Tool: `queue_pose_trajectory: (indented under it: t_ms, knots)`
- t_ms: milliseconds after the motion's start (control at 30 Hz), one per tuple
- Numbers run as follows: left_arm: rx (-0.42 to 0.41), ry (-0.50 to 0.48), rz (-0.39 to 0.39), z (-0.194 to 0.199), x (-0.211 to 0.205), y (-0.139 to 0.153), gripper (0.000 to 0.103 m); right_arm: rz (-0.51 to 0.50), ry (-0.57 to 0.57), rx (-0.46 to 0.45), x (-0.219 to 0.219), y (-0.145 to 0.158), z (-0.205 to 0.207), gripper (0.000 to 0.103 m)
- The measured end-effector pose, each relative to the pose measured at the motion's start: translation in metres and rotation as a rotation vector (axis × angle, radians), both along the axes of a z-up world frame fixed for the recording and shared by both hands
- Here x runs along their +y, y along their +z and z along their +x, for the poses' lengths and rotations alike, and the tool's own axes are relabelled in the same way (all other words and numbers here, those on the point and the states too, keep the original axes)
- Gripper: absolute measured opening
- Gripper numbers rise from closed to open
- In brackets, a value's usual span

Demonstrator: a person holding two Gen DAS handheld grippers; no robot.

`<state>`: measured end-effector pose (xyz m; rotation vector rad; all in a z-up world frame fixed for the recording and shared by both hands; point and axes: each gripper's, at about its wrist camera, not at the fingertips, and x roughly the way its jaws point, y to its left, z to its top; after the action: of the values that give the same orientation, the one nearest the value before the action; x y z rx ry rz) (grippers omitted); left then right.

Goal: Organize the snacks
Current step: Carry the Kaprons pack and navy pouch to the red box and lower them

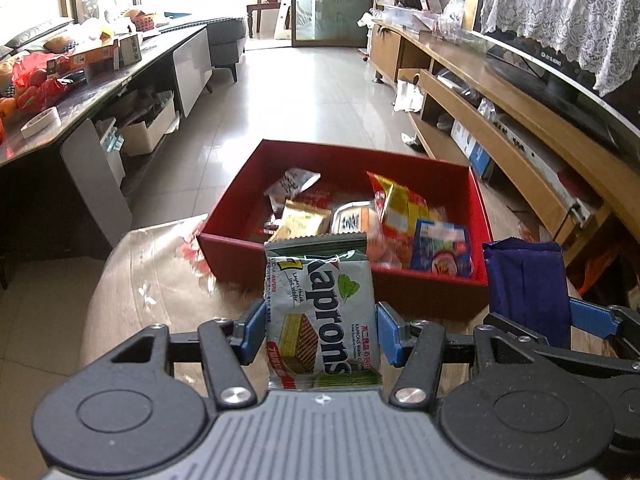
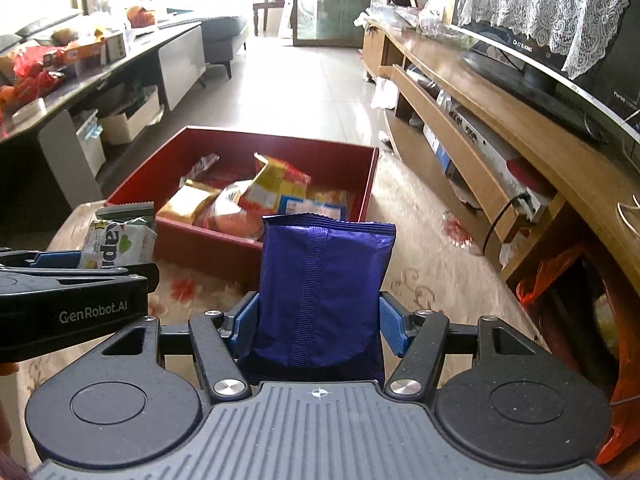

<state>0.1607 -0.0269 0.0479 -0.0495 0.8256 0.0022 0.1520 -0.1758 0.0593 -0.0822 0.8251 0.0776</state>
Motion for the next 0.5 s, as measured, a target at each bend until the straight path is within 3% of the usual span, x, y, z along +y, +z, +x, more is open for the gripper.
queue_pose_trajectory:
  t_ms: [500]
  knots:
    - [-0.036, 0.028, 0.010, 0.059, 0.001, 0.012, 0.055, 0.013, -0.008, -0.025, 0.002, 0.008, 0.053, 0.070]
